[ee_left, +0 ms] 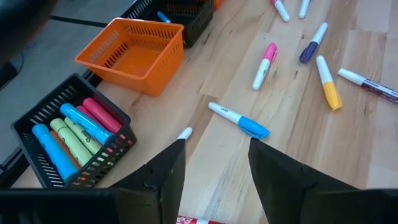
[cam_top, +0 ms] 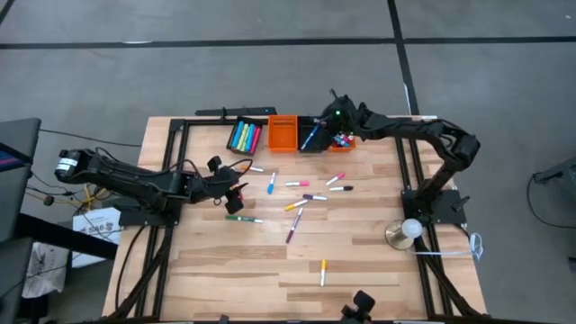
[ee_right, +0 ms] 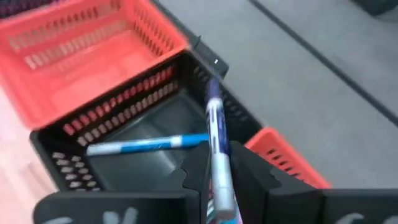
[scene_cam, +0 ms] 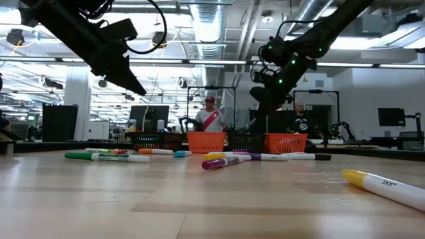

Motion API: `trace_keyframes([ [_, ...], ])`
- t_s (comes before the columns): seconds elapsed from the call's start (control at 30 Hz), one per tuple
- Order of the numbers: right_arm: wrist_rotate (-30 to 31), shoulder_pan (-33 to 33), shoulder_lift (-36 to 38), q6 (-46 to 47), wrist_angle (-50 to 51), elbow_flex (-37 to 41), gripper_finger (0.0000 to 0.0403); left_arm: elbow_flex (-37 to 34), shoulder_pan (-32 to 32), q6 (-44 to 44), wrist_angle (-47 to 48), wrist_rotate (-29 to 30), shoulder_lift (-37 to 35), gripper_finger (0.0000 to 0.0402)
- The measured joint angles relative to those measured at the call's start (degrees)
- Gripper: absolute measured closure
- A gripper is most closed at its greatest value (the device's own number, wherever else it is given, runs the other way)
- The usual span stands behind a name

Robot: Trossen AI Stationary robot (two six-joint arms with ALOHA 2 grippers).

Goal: Pick & Place Markers
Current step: Put the small blue marker pen into the right black basket, then put the small light green marker pen into the right black basket

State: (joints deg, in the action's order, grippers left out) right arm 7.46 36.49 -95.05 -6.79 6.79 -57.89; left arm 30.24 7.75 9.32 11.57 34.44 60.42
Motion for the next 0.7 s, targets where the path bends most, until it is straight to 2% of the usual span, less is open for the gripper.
trace_keyframes([
  [0.3,-0.02,-2.38,-1.70,0.78,-1.12,-0.17,0.0361,0.00,-0.04,0.00,0.00,0.00,0.00,0.0229],
  [0.5,-0.10,-3.00,-0.97,-0.58,-1.97,-0.22,0.0348,0.00,-0.04,0.00,0.43,-0.13,0.00,0.0229],
  [0.7,-1.99,-6.66,2.43,-7.53,-0.21,-0.22,0.0340,0.00,-0.04,3.70,12.99,0.76,0.00,0.0229],
])
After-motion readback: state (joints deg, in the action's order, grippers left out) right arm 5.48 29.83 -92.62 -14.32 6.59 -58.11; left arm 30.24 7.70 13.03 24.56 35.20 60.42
